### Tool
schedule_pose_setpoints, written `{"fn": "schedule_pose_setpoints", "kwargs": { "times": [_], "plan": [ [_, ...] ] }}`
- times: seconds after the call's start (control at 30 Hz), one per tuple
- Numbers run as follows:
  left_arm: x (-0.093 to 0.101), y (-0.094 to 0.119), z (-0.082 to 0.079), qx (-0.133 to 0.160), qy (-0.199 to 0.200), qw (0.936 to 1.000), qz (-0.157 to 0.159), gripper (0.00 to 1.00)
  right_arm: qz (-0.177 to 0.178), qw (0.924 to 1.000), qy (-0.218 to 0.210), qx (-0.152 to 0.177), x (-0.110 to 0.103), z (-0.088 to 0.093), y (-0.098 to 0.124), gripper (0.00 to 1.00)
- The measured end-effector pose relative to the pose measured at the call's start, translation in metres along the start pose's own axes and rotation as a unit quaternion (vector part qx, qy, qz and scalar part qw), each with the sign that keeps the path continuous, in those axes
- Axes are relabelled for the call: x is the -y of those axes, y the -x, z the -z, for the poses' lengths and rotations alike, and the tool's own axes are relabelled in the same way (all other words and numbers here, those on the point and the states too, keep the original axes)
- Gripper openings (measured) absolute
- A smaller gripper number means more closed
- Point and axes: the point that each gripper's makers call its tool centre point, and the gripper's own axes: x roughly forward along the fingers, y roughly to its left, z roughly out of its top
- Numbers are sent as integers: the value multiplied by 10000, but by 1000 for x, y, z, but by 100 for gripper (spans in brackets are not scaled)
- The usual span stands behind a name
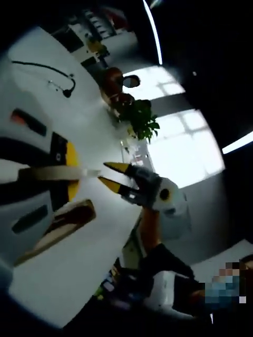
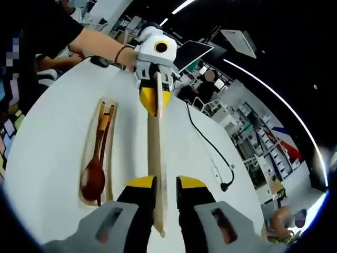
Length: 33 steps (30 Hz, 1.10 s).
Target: Arrange the utensils inside the cutlery case until each visible utensil rests in its matching compartment.
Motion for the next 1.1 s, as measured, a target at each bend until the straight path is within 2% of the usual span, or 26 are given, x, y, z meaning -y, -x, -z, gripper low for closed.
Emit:
{"fn": "schedule_pose_setpoints", "kwargs": {
  "times": [0.1, 0.23, 0.3, 0.37, 0.5, 0.6, 0.67, 0.77, 0.8, 0.87, 0.9, 0.93, 1.0, 1.1],
  "plan": [
    [2, -2, -5, -16, -71, 9999, -81, 1, -93, 9999, 56, 40, -6, -3, 6, 4],
    [4, -3, -10, -30, -119, 9999, -54, 1, 82, 9999, 58, -28, -5, -7, 10, 3],
    [7, -1, -11, -50, -105, 9999, 19, 1, 25, 10000, 47, -56, -9, -10, 12, 3],
    [8, 1, -13, -10, -177, 9998, -4, 1, 142, 9997, 169, -60, -9, -12, 14, 2],
    [12, 4, -13, -5, 65, 10000, 48, 2, 181, 9994, 295, -82, -15, -16, 15, 2],
    [12, 4, -12, -26, 107, 9999, -37, 3, 417, 9980, 457, -111, -15, -17, 16, 2],
    [17, 4, -11, -111, 365, 9993, 23, 5, 447, 9976, 516, -113, -19, -18, 17, 2],
    [30, 2, -6, -396, 677, 9964, 322, 15, 497, 9967, 620, -144, -22, -19, 18, 2],
    [33, 2, -2, -575, 637, 9956, 364, 24, 531, 9962, 671, -186, -23, -18, 19, 2],
    [42, 1, 1, -845, 316, 9944, 557, 32, 579, 9956, 721, -174, -26, -19, 21, 2],
    [44, -1, -2, -840, 406, 9941, 558, 32, 591, 9956, 718, -103, -27, -21, 22, 2],
    [49, -1, -2, -939, 686, 9910, 664, 33, 618, 9955, 725, -7, -29, -25, 23, 2],
    [55, -5, -6, -1032, 1062, 9860, 771, 40, 690, 9946, 771, -3, -32, -27, 25, 2],
    [58, -6, -8, -1141, 1243, 9822, 822, 48, 769, 9918, 1011, -127, -34, -29, 26, 2]
  ]
}}
